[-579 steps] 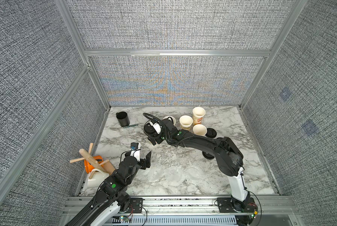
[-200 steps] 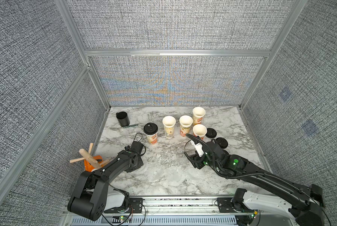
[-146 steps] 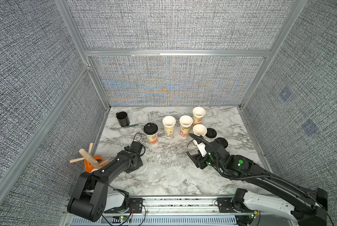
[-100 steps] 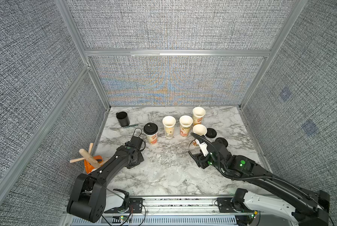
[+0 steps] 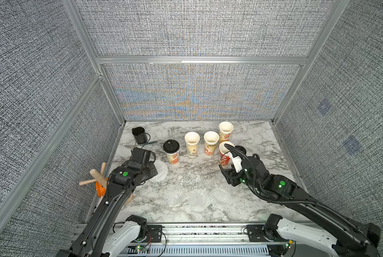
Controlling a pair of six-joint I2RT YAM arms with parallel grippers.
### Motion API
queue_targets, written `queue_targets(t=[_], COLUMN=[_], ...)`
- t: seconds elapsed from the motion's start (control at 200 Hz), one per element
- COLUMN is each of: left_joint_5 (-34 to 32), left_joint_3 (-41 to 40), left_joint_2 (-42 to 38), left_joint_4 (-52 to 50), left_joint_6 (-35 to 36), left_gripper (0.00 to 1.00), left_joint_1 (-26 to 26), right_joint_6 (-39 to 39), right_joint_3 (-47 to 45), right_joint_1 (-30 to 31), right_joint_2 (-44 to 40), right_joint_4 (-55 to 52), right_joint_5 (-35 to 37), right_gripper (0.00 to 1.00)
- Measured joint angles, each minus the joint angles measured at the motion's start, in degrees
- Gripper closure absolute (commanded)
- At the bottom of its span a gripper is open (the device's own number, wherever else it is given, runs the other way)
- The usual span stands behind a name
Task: Put the leak-proof paper on the milk tea cups
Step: Pick up the leak-proof paper from the center of the board, then place the leak-proof paper at the cup.
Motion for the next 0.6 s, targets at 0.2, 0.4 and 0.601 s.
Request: queue_targets(t=[0.2, 0.4, 0.601], left_joint_5=[6.03, 13.05, 16.68], left_joint_3=[17.44, 33.55, 48.83], left_joint_2=[10.47, 27.63, 45.77], left_joint_4=[-0.04, 2.14, 3.85], left_joint_6=[6.82, 15.3, 23.08], left_gripper=[1.0, 1.0, 1.0], left_joint_1=[-0.22, -3.13, -4.07], right_joint_6=[1.22, 1.68, 1.49], right_joint_3=[0.0, 0.02, 0.68], right_joint_1=[-7.08, -13.35, -16.55], right_joint_2=[0.94, 3.04, 4.37], right_joint_4=[1.18, 2.91, 3.06], right_joint_5=[-1.84, -5.14, -7.52], right_gripper=[0.36, 0.36, 0.37])
